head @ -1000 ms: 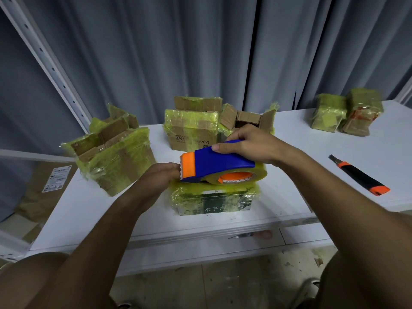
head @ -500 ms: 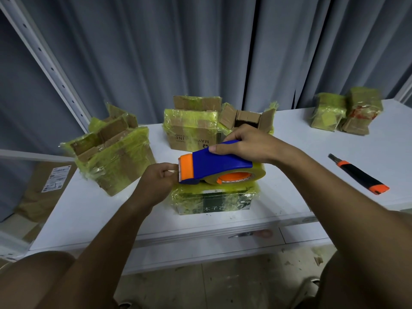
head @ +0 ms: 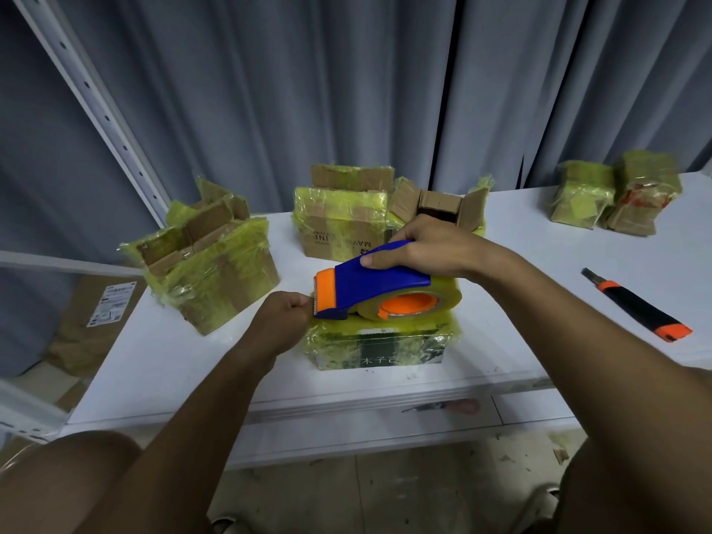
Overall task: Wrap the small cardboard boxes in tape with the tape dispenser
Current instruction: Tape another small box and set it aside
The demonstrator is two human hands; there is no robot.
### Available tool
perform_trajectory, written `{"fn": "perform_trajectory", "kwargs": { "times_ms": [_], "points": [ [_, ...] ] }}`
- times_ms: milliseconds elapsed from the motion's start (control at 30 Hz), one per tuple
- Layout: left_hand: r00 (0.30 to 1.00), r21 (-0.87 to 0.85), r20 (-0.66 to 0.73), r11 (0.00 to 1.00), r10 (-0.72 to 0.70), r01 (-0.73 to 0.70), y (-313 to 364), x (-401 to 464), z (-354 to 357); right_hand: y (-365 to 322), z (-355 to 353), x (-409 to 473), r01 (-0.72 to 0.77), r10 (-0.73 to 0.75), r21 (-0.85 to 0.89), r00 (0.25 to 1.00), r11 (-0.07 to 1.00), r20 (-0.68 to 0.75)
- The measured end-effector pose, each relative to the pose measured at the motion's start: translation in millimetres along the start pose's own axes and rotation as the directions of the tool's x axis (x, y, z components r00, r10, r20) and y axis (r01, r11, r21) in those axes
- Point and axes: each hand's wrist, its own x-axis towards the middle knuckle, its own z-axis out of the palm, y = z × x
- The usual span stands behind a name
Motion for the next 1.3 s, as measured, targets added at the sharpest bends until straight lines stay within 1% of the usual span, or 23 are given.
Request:
{"fn": "perform_trajectory", "kwargs": {
  "times_ms": [67, 167, 300, 400, 500, 600, 767, 900, 1000, 1067, 1100, 1133, 1167, 1233, 1300],
  "points": [
    [1.0, 0.063, -0.015, 0.998, 0.001, -0.001, -1.5, -0.6, -0.2, -0.5, -0.4, -1.0, 0.01, -0.01, 0.002, 1.0, 1.0, 0.011],
    [1.0, 0.095, -0.001, 0.995, -0.008, 0.008, -4.9, 0.6, -0.6, -2.5, -0.7, -2.1, 0.021, -0.021, 0.011, 1.0, 1.0, 0.015],
    [1.0, 0.12, 0.007, 0.992, 0.024, -0.025, -6.7, 1.3, 0.5, -5.4, 2.1, -0.6, 0.033, -0.033, 0.01, 0.999, 0.999, -0.005],
    [0.999, 0.104, -0.01, 0.994, 0.033, -0.031, -10.7, -0.2, 2.2, -8.3, -4.1, -3.6, 0.016, -0.016, -0.032, 1.0, 0.999, 0.0],
    [0.997, 0.119, -0.069, 0.993, 0.021, -0.012, -20.1, 1.1, 4.7, -4.6, -17.7, -9.4, -0.018, 0.016, -0.084, 1.0, 0.996, -0.025],
    [0.994, 0.113, -0.105, 0.994, 0.008, 0.004, -26.1, 1.0, 9.7, -0.1, -20.5, -15.6, -0.028, 0.026, -0.083, 0.999, 0.996, -0.023],
    [0.989, 0.113, -0.143, 0.992, -0.036, 0.052, -22.5, -2.6, 15.9, -2.4, -16.1, -10.9, -0.047, 0.043, -0.092, 0.998, 0.995, -0.042],
    [0.982, 0.086, -0.158, 0.99, -0.1, 0.115, -20.9, 0.4, 19.0, -4.0, -13.3, -7.3, -0.077, 0.073, -0.099, 0.996, 0.992, -0.047],
    [0.98, 0.119, -0.168, 0.985, -0.103, 0.124, -17.7, -1.6, 24.3, -4.6, -10.4, -4.6, -0.085, 0.081, -0.12, 0.996, 0.989, -0.042],
    [0.978, 0.075, -0.176, 0.99, -0.108, 0.123, -20.3, 2.3, 21.9, -3.5, -8.8, -2.4, -0.094, 0.089, -0.132, 0.995, 0.987, -0.045],
    [0.976, 0.031, -0.164, 0.988, -0.143, 0.15, -19.9, 4.3, 16.7, -3.2, -7.7, -1.6, -0.095, 0.089, -0.134, 0.995, 0.986, -0.049],
    [0.973, -0.011, -0.141, 0.984, -0.18, 0.181, -20.0, 7.1, 11.4, -2.9, -7.1, -0.8, -0.095, 0.089, -0.135, 0.995, 0.986, -0.054],
    [0.975, -0.025, -0.087, 0.978, -0.207, 0.205, -20.6, 10.0, 7.1, -3.1, -6.4, -0.1, -0.098, 0.09, -0.14, 0.994, 0.985, -0.059],
    [0.98, -0.073, 0.002, 0.977, -0.199, 0.198, -20.6, 10.1, 6.0, -4.1, -4.9, 0.4, -0.104, 0.095, -0.155, 0.993, 0.982, -0.064],
    [0.982, -0.145, -0.02, 0.972, -0.188, 0.183, -20.8, 8.9, 12.0, -3.8, -3.4, 1.4, -0.111, 0.101, -0.155, 0.993, 0.982, -0.069]
  ]
}}
